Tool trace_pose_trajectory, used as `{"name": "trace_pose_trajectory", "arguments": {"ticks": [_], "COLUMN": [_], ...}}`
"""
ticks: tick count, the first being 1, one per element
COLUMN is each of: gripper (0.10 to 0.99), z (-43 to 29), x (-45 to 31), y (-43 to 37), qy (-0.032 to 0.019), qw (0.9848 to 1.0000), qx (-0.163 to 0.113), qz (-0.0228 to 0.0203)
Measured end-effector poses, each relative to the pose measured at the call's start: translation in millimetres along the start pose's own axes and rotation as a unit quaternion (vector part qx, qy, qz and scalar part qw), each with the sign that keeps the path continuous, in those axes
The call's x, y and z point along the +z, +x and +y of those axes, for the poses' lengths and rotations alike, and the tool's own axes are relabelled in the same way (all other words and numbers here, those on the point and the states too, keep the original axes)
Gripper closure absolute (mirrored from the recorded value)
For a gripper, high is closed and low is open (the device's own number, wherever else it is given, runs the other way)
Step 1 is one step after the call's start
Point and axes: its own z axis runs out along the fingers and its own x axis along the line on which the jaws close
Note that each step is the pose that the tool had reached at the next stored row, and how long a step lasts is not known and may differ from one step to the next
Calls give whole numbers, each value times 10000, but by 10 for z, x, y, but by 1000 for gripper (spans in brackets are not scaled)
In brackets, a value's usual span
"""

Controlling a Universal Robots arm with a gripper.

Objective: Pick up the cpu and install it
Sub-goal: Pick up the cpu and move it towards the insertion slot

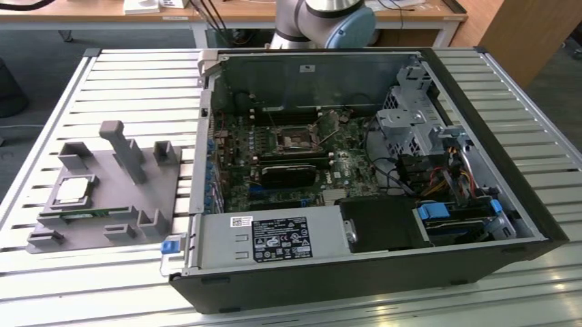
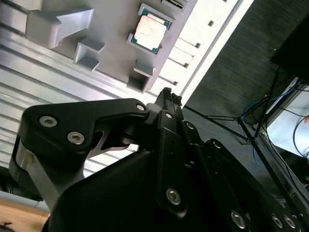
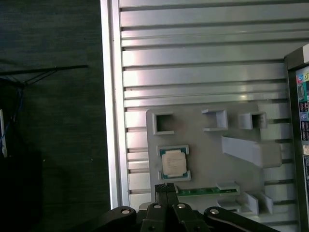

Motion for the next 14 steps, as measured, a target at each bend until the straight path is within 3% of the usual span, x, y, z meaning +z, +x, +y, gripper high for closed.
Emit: {"name": "trace_pose_trajectory", "arguments": {"ticks": [14], "gripper": [980], "z": [-18], "x": [228], "y": [2], "qy": [0], "qw": [10000], "qx": [0], "qz": [7]}}
